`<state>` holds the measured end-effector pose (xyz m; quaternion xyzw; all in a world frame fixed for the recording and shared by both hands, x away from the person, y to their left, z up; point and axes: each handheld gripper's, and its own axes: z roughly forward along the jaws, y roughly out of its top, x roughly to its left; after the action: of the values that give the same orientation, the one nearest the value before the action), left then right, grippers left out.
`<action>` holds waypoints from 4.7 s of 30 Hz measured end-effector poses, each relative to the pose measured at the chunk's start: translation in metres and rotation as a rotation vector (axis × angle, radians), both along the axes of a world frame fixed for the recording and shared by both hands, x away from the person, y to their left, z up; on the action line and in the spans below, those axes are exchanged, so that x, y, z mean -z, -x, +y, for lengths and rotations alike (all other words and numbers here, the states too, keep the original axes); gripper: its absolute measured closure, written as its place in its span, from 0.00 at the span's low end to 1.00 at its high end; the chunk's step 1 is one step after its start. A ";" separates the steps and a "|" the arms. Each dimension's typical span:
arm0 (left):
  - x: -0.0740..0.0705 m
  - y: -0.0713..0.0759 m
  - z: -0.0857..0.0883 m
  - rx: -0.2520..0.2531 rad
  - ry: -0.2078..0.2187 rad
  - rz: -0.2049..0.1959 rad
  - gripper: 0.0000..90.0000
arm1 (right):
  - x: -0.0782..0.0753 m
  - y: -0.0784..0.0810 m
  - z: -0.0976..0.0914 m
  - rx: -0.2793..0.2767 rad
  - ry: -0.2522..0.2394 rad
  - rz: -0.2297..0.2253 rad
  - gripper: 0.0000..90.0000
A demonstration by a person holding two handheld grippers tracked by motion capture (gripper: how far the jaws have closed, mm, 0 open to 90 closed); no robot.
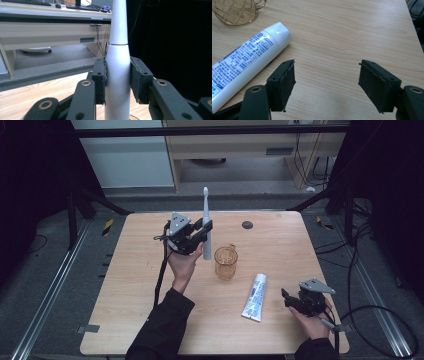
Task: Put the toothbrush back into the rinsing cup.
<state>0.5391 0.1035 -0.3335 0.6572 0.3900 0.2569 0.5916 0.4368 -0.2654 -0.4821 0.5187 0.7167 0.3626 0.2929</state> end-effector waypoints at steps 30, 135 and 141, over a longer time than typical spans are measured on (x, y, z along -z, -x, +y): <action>0.015 -0.021 -0.038 0.042 0.000 -0.015 0.75 | 0.001 0.000 0.000 -0.007 0.001 -0.002 0.32; 0.092 0.023 -0.016 0.123 -0.184 0.050 0.36 | 0.002 -0.001 0.004 -0.003 0.018 0.015 0.32; 0.084 0.032 -0.015 0.130 -0.260 0.036 0.35 | 0.001 0.000 0.004 0.003 0.014 0.009 0.32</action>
<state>0.5067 0.0881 -0.4175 0.7566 0.3206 0.2548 0.5098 0.4365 -0.2613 -0.4829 0.5191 0.7199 0.3548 0.2940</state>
